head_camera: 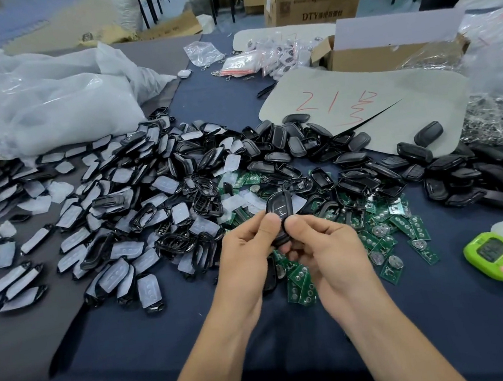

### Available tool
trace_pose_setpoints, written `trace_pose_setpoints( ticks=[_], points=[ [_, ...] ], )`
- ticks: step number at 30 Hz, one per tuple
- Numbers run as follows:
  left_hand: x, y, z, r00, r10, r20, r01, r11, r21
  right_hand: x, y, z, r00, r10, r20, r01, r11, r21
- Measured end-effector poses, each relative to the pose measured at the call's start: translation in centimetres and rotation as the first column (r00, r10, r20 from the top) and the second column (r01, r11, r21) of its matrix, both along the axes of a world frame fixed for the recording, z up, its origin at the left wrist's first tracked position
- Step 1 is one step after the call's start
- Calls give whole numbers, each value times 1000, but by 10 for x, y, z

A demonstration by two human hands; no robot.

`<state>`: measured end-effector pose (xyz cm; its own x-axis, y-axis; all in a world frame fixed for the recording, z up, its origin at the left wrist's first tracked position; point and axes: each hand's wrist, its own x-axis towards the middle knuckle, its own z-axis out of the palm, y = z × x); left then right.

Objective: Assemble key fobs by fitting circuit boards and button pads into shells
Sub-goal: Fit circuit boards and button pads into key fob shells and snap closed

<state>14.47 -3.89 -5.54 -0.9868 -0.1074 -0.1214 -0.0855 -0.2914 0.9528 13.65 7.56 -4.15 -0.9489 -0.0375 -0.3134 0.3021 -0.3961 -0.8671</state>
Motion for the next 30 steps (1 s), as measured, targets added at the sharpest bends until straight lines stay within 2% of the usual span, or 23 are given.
trace_pose_setpoints(
  ticks=[4,10,14,17,22,24,26,28,29,30],
  points=[
    [4,18,5,975,200,95,-210,971,118,4,-8,-3,999,10,-31,-11,999,-32],
    [2,22,4,934,346,88,-349,937,23,8,-15,-7,995,54,-78,-56,998,-21],
    [-2,16,0,960,257,107,-259,966,6,5,-13,-15,999,38,-26,-39,999,-24],
    [-5,11,-2,976,173,129,-181,982,47,2,-5,-17,992,115,-45,-112,992,54],
    [-8,14,-11,964,221,151,-220,975,-22,0,4,-23,960,260,-101,-246,960,136],
    [-10,13,-14,970,188,152,-180,982,-63,-3,11,-24,949,304,-89,-279,935,218],
    [-12,10,-14,983,117,138,-105,990,-94,-11,25,-28,925,377,-53,-331,866,375],
    [-13,5,-15,987,94,131,-87,994,-63,-23,46,-27,924,382,-31,-319,810,492],
    [-14,2,-16,987,98,123,-92,994,-58,-31,58,-25,948,315,-41,-271,869,414],
    [-15,-2,-18,987,110,117,-103,993,-65,-39,70,-23,979,199,-43,-187,964,188]
  ],
)
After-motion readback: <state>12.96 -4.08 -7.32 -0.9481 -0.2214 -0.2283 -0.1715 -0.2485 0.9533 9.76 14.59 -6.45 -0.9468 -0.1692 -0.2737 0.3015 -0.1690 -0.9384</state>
